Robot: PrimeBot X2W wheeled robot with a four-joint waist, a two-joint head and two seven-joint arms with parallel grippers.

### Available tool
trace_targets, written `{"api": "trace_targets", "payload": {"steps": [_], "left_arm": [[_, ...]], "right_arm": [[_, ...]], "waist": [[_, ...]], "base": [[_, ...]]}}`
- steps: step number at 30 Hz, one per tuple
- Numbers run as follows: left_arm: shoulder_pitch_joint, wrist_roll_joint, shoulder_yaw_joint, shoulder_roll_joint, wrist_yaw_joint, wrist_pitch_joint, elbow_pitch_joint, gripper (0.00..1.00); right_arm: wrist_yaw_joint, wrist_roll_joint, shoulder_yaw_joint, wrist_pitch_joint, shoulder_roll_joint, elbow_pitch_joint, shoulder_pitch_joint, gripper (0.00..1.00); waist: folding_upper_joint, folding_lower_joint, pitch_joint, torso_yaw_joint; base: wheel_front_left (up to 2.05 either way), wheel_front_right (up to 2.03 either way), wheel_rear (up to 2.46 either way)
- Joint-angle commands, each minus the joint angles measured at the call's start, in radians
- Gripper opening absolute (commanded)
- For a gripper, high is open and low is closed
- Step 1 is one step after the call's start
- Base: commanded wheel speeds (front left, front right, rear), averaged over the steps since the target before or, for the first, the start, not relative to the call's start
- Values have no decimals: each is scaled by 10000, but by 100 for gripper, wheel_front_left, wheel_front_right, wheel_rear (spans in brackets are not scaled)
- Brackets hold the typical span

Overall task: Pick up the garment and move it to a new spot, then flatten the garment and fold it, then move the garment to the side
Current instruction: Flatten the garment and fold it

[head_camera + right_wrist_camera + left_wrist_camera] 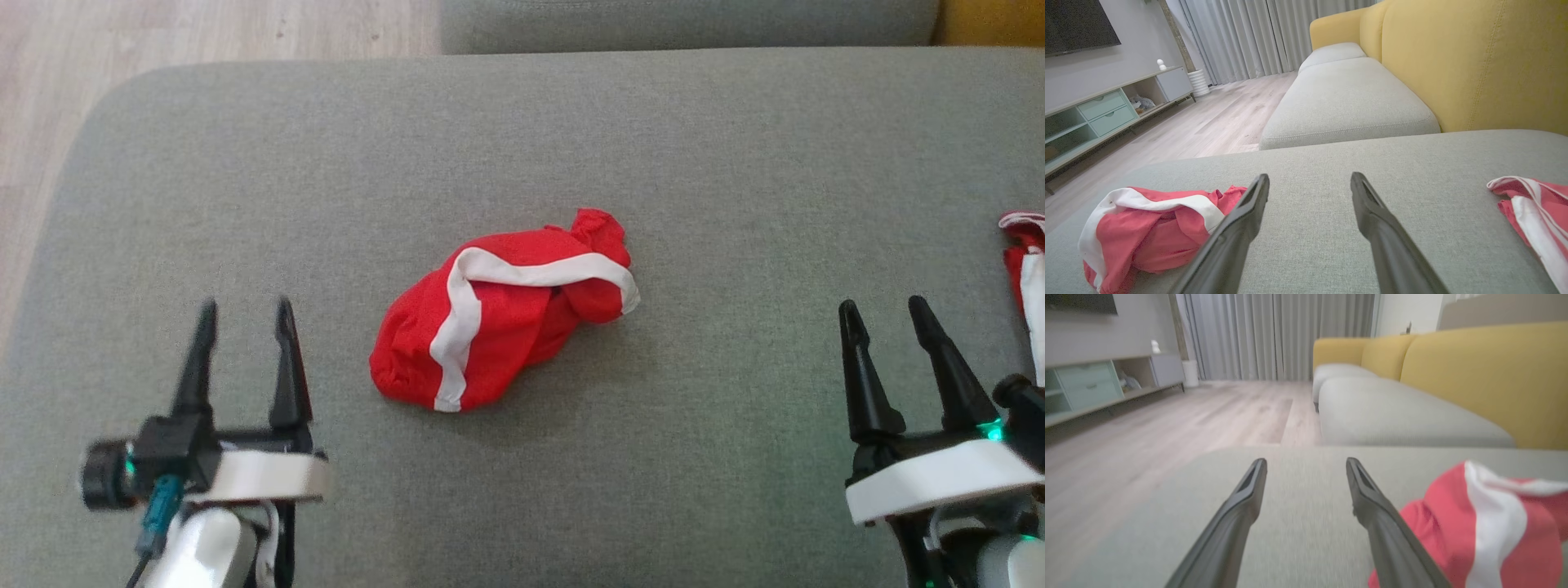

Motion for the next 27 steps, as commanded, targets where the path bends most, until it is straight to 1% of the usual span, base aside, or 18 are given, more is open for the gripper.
{"api": "trace_targets", "payload": {"steps": [1, 3, 5, 9, 12, 19, 27], "left_arm": [[-313, 603, 759, 36, 166, -117, -939, 100], [-58, 1228, 1070, -87, 190, -120, -1564, 100], [282, 1538, 1274, -215, 94, -122, -1857, 100], [916, 1301, 1336, -357, -346, -123, -1628, 100], [1108, 1222, 1220, -299, -497, -9, -1592, 100], [1252, 1159, 1123, -148, -479, 470, -1756, 100], [1269, 1117, 1084, -64, -444, 624, -1867, 100]], "right_arm": [[-7, -113, 197, 45, -61, -489, -121, 100], [-7, -166, 186, 79, -61, -587, -97, 100], [-7, -233, 202, 84, -73, -680, -73, 100], [-7, -270, 232, 109, -71, -886, 115, 100], [-7, -280, 221, 124, -70, -977, 265, 100], [-7, -268, 232, 123, -65, -1053, 383, 100], [-7, -228, 259, 102, -63, -988, 360, 100]], "waist": [[0, 1, -69, 76], [0, 1, -137, 109], [0, 1, -217, 119], [0, 1, -399, 130], [0, 1, -464, 117], [0, 1, -504, 55], [0, 1, -497, 39]], "base": [[0, 0, 0], [0, 0, 0], [0, 0, 0], [0, 0, 0], [0, 0, 0], [0, 0, 0], [0, 0, 0]]}}
